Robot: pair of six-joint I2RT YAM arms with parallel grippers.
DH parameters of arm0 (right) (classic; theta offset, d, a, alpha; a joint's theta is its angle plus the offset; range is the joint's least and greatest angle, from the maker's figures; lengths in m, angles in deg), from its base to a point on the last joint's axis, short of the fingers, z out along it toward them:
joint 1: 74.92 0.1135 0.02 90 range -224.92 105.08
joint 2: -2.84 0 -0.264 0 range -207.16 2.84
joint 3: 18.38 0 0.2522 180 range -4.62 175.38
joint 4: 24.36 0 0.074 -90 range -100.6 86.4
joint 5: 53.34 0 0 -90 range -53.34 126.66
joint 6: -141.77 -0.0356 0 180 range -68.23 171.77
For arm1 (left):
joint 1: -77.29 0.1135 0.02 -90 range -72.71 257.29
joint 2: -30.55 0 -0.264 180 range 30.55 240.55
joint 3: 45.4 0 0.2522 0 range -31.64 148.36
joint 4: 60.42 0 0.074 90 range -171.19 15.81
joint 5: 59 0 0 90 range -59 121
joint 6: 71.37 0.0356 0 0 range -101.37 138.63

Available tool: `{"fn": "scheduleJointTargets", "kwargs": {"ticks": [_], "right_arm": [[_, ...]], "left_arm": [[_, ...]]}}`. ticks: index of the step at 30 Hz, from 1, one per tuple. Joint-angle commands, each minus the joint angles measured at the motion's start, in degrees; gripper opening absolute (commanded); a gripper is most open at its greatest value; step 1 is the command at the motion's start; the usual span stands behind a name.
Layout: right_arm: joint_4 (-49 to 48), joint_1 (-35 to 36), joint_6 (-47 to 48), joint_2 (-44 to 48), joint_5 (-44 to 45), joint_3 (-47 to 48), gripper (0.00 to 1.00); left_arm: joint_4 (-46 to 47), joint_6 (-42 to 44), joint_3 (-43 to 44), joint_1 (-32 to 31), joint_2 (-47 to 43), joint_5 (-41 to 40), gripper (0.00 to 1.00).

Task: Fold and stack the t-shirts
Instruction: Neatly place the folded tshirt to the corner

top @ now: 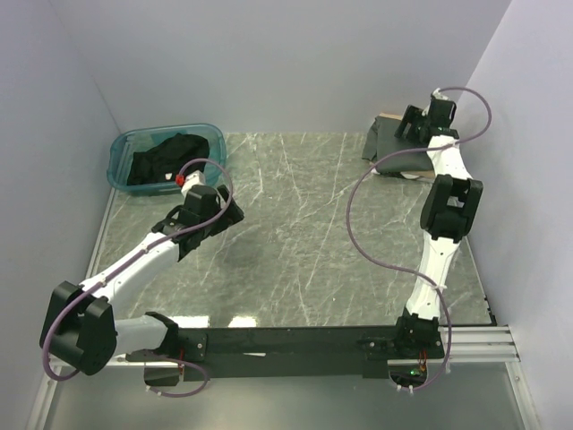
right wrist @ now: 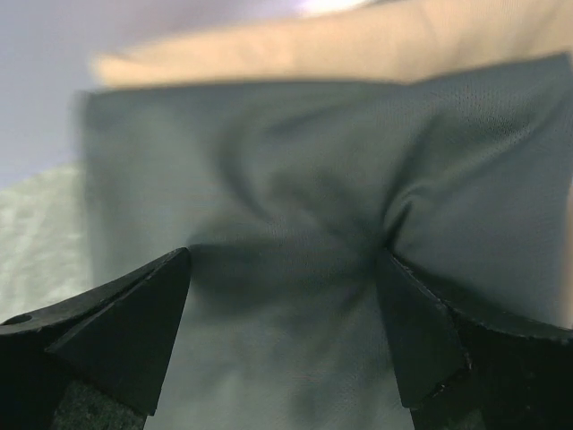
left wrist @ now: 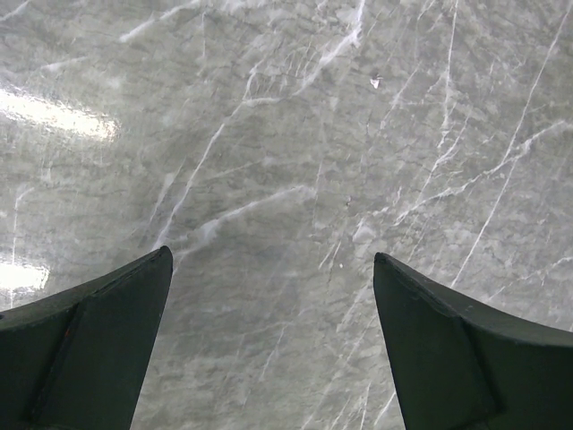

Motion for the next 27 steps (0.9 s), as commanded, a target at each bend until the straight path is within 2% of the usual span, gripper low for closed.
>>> {"fn": "scheduleJointTargets", "kwargs": {"ticks": [1,3,6,11,15,20,23,27], "right_arm": [[1.6,-1.9,-0.8,-1.5,1.6,3.1,0.91],[3.1,-2.8,-2.6,-3.0,-0.8,5.7,0.91],[0.4,-5.2,-6.4,-2.3,-5.0,2.4,0.91],[-4.2,-7.6,-11.0,-1.2,-20.6,0.6,0.91],[-8.9,-7.9,-14.6,4.3,-28.1,-2.7,0.92],[-14.4,-7.9,-17.7,14.9,-27.8,-10.1,0.92],[-20.6,-6.9,-18.2,23.8,-24.5,-20.9,0.93],[-24.1,-3.4,-17.9,35.9,-21.2,-36.9,0.93]], "left_arm": [[0.0,0.3,1.1,0.2,1.0,-1.8,0.99],[-0.4,-0.1,1.2,0.2,1.2,-1.6,0.99],[-0.3,-0.4,0.5,0.3,1.1,-1.3,0.99],[-1.4,-0.5,1.0,0.3,-0.4,-1.5,0.99],[-2.4,0.0,1.1,0.3,-3.4,-1.3,0.99],[-4.5,-0.1,0.2,0.3,-10.0,-1.7,0.99],[-5.0,-1.2,-1.9,0.3,-13.5,-1.9,0.99],[-5.1,-1.4,-3.3,0.2,-16.0,-0.7,0.99]]}}
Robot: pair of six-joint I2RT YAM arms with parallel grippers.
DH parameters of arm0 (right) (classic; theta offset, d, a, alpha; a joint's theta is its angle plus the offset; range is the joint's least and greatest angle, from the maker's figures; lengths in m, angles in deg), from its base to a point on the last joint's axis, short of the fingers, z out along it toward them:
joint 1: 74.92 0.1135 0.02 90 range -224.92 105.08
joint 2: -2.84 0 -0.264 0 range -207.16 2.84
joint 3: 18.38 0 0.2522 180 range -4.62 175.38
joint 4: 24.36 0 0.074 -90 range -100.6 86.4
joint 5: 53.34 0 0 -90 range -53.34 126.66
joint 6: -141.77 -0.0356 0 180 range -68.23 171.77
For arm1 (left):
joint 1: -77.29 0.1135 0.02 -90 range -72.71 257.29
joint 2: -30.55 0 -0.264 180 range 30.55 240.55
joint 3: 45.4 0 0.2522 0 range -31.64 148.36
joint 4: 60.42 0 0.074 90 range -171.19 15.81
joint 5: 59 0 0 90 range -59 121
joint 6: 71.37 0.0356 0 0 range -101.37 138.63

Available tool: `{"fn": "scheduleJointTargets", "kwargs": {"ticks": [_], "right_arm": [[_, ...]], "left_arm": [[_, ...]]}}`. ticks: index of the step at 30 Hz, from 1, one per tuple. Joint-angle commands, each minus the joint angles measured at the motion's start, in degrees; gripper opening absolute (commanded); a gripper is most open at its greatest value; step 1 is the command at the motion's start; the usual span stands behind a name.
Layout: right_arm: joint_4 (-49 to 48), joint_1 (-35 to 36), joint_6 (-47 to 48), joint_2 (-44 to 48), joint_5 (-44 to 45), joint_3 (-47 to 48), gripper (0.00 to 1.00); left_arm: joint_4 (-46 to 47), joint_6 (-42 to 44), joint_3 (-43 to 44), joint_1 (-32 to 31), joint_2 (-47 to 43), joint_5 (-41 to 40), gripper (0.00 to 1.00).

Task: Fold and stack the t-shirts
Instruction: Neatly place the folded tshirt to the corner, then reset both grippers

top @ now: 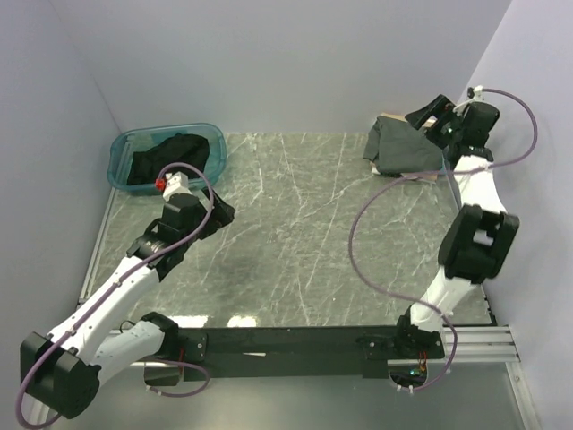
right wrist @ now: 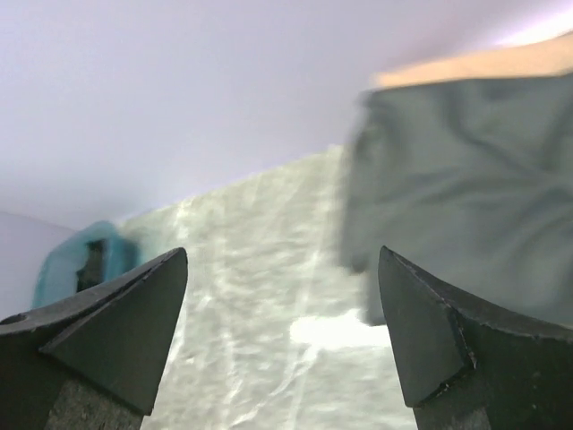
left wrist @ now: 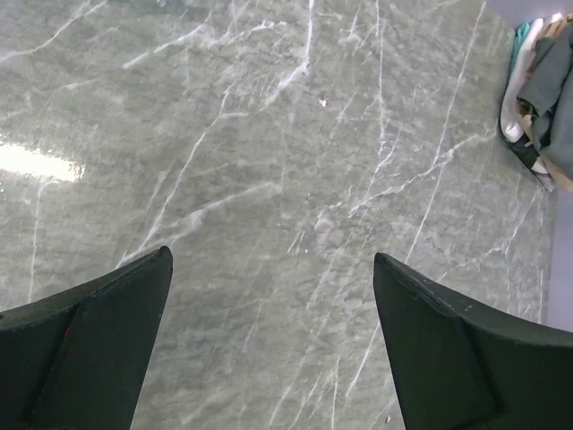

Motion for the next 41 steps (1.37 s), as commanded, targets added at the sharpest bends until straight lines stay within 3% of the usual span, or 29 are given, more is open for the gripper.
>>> {"fn": "scheduleJointTargets", "kwargs": {"ticks": [1,5,12,16,23,29,37,41], "right_arm": [[-9.5,4.4,-1.1,10.1,2.2,-10.3,0.93],[-11.7,9.8,-1.4,21.6,10.7,-23.0,0.93],[-3.8,24.0,1.2,44.8,26.7,-39.0,0.94],[-2.3,26.7,-2.8,58.5,28.7,-49.9,0.94],[10.6,27.8,-4.3,81.5,26.3,-61.9,0.95],[15.9,27.8,-4.5,97.9,26.0,-66.3,0.95],[19.1,27.9,-3.0,107.1,27.4,-68.0,0.96],[20.0,27.8,-2.8,104.5,27.6,-66.2,0.96]], "left_arm": [[-1.2,-0.8,-1.4,0.2,-1.9,0.0,0.99],[-4.0,-1.5,-1.6,0.2,-2.9,-1.4,0.99],[-2.2,-2.2,-4.0,0.2,-3.8,-0.4,0.99],[-2.0,-2.2,-4.0,0.2,-2.7,0.4,0.99],[-3.2,-3.1,-6.8,0.2,-7.8,0.9,1.00],[-6.4,-5.8,-9.0,0.2,-15.0,-0.8,0.99],[-11.6,-7.6,-7.8,0.2,-18.0,-3.7,0.99],[-12.3,-8.0,-6.8,0.2,-17.9,-4.5,0.99]]}}
